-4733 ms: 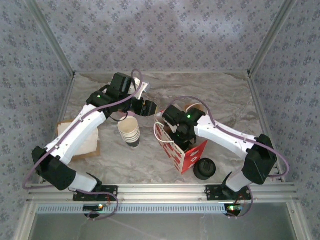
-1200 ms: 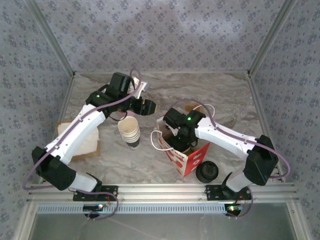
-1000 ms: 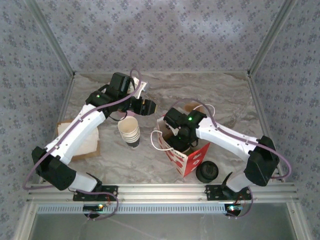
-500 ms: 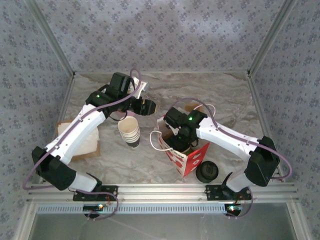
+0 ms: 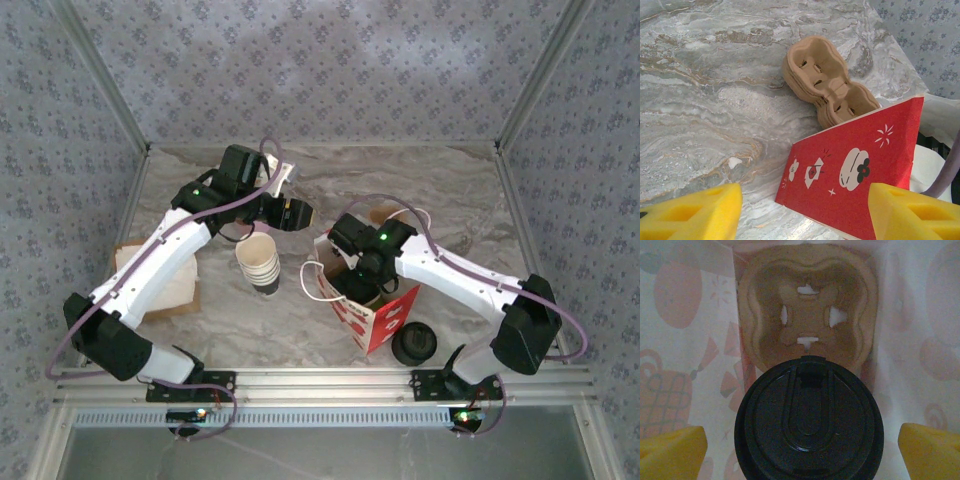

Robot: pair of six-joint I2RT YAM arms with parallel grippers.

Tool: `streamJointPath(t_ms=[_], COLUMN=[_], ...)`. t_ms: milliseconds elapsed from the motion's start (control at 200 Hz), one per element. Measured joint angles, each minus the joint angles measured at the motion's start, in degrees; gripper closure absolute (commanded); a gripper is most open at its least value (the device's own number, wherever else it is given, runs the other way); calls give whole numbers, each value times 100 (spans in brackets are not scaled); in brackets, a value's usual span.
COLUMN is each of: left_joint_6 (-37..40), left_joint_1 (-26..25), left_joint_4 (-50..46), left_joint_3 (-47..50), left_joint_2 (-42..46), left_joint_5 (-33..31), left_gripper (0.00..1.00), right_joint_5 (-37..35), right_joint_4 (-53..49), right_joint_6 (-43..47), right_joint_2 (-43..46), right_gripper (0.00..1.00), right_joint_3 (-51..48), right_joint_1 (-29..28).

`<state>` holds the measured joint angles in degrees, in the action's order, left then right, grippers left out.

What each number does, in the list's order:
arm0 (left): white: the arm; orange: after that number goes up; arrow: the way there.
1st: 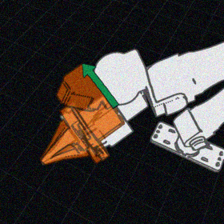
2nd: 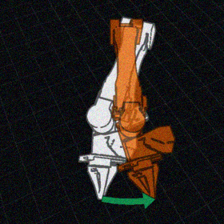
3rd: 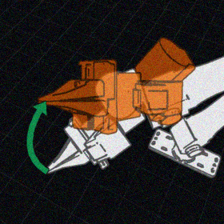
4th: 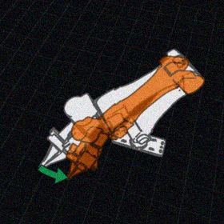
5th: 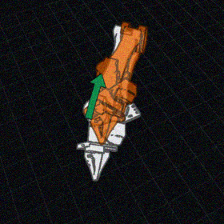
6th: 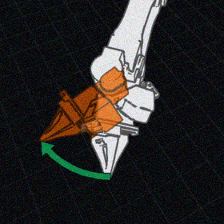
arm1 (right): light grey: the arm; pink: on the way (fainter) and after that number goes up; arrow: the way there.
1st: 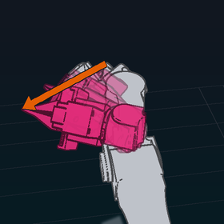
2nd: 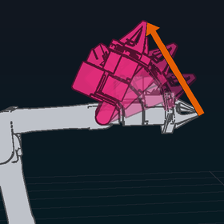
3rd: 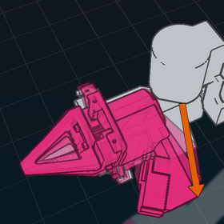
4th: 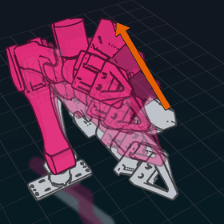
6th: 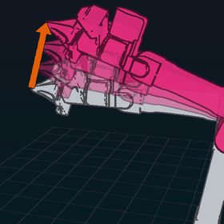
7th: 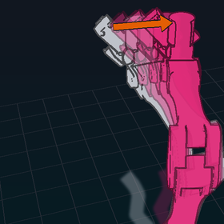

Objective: Pack the takeout coffee

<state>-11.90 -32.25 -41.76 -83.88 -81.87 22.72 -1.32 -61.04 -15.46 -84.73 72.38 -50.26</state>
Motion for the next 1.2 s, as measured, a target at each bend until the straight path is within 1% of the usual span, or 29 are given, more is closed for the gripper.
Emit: streamJointPath(t_ms=[570,919,1199], left_joint_6=[-9,-57,-125], left_joint_1=[4,13,17], left_joint_4=[0,-2,9], left_joint_3=[0,0,-2], left_joint_2=[0,11,245], left_joint_5=[0,-57,-229], left_gripper=[30,21,10], right_joint_5=[2,33,94], right_joint_4=[-35,-44,44], right_joint_6=[-15,-20,-111], right_joint_2=[127,490,811], right_gripper=[0,0,0], right_joint_3=[140,245,282], right_joint_1=[-4,-4,-13])
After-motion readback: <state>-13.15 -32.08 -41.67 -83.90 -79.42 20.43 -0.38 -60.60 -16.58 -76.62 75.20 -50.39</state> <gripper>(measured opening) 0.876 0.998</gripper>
